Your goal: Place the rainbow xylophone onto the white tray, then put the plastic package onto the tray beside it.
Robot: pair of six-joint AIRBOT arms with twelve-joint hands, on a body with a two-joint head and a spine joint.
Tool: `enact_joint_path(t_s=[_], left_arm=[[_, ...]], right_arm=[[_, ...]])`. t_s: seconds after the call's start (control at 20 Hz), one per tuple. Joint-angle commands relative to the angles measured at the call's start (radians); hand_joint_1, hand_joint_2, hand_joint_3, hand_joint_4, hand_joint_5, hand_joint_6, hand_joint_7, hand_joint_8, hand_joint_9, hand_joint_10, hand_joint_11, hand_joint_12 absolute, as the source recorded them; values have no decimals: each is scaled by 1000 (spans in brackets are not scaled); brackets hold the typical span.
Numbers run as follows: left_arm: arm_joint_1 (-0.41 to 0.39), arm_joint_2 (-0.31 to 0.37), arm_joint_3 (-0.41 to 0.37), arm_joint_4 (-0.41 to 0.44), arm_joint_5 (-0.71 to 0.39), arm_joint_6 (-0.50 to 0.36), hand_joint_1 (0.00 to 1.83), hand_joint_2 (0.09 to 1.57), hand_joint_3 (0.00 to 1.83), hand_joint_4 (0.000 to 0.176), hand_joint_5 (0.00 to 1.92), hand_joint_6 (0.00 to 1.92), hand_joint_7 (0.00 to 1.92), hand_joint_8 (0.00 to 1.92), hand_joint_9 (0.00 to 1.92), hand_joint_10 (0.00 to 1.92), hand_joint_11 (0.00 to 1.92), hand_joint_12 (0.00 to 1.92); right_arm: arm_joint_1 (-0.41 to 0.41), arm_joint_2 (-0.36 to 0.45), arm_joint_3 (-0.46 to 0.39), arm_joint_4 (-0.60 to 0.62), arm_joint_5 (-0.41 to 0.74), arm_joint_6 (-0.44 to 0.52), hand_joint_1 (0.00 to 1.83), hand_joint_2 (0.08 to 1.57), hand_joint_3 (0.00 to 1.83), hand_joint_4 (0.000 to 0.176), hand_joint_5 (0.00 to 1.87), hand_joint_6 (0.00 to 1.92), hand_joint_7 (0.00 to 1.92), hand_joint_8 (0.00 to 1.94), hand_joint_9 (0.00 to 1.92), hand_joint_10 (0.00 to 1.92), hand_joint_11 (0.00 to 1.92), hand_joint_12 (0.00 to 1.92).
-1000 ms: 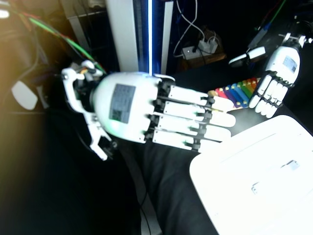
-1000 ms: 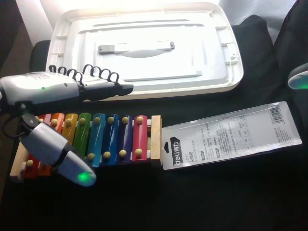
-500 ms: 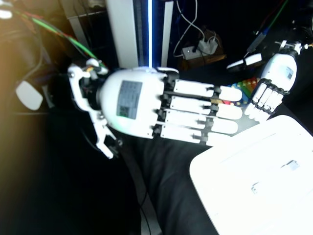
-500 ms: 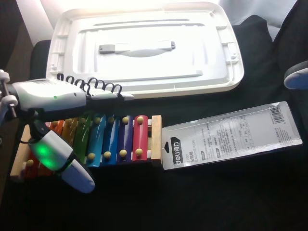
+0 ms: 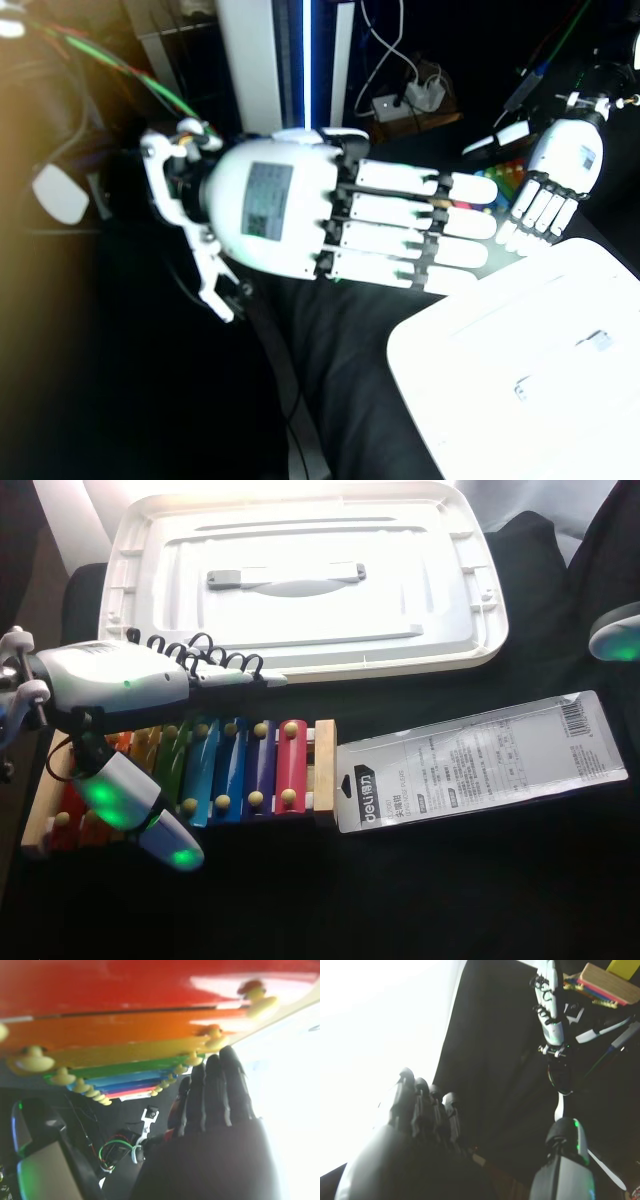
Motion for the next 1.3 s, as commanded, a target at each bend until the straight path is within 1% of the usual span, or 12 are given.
enact_joint_path(t_s=[0.0, 0.1, 0.25, 0.3, 0.45, 0.5, 0.6, 0.7, 0.85, 1.05, 1.2, 1.25], left_arm=[[-5, -12, -4, -11, -26, -9, 856, 758, 3, 1, 70, 2, 223, 4, 250, 12, 0, 772], [-3, -13, -6, -8, -26, -9, 1034, 859, 2, 0, 229, 9, 303, 2, 345, 12, 3, 967], [-2, -15, -9, 0, -24, -9, 1183, 916, 1, 0, 458, 16, 501, 22, 550, 57, 138, 1250], [-2, -17, -10, 5, -24, -9, 1245, 939, 0, 0, 555, 23, 590, 28, 620, 85, 182, 1290], [-4, -30, 0, 69, -29, -84, 1309, 989, 2, 0, 718, 68, 723, 59, 738, 173, 289, 1192], [-3, -31, 1, 70, -30, -86, 1319, 1014, 0, 0, 735, 122, 754, 86, 722, 299, 321, 1157], [-3, -31, 2, 62, -30, -86, 1322, 1035, 0, 0, 601, 514, 740, 201, 557, 752, 331, 1193], [-3, -30, 4, 51, -35, -86, 1251, 1069, 7, 0, 415, 939, 634, 483, 520, 916, 332, 1268], [-3, -27, 5, 35, -46, -86, 1179, 1099, 0, 0, 306, 1174, 480, 880, 502, 1018, 345, 1345], [-4, -25, 8, 22, -51, -86, 1080, 1115, 3, 0, 237, 1178, 423, 906, 461, 1006, 283, 1445], [-6, -17, 8, -4, -60, -69, 1009, 1147, 2, 0, 240, 1099, 388, 901, 377, 979, 69, 1582], [-7, -13, 8, -14, -63, -63, 975, 1158, 2, 0, 284, 967, 419, 856, 431, 912, 175, 1372]], right_arm=[[15, -1, 1, 51, 108, 9, 721, 798, 5, 15, 98, 0, 28, 4, 0, 0, 49, 24], [15, -1, 1, 50, 108, 9, 717, 812, 9, 7, 91, 0, 28, 3, 0, 0, 48, 24], [15, -2, 1, 50, 108, 9, 720, 806, 3, 29, 92, 1, 31, 3, 0, 0, 39, 21], [16, -2, 1, 50, 108, 9, 734, 809, 4, 23, 89, 0, 31, 2, 0, 0, 34, 19], [17, -2, 2, 50, 108, 9, 746, 816, 5, 20, 94, 2, 35, 3, 0, 0, 31, 18], [18, -2, 2, 50, 108, 9, 736, 821, 7, 24, 92, 1, 36, 3, 0, 0, 28, 17], [18, -2, 2, 50, 108, 9, 712, 834, 10, 16, 84, 0, 29, 0, 0, 0, 25, 15], [18, -2, 1, 50, 108, 9, 708, 842, 11, 17, 78, 0, 22, 0, 0, 0, 14, 11], [18, -2, 1, 50, 108, 9, 705, 845, 7, 9, 71, 0, 38, 6, 0, 0, 25, 16], [18, -3, 1, 50, 108, 9, 670, 840, 2, 18, 76, 3, 54, 8, 0, 0, 27, 18], [18, -3, 1, 50, 108, 9, 674, 846, 4, 12, 69, 0, 47, 1, 0, 0, 25, 17], [18, -3, 1, 50, 108, 9, 667, 842, 2, 15, 72, 1, 54, 4, 0, 0, 28, 19]])
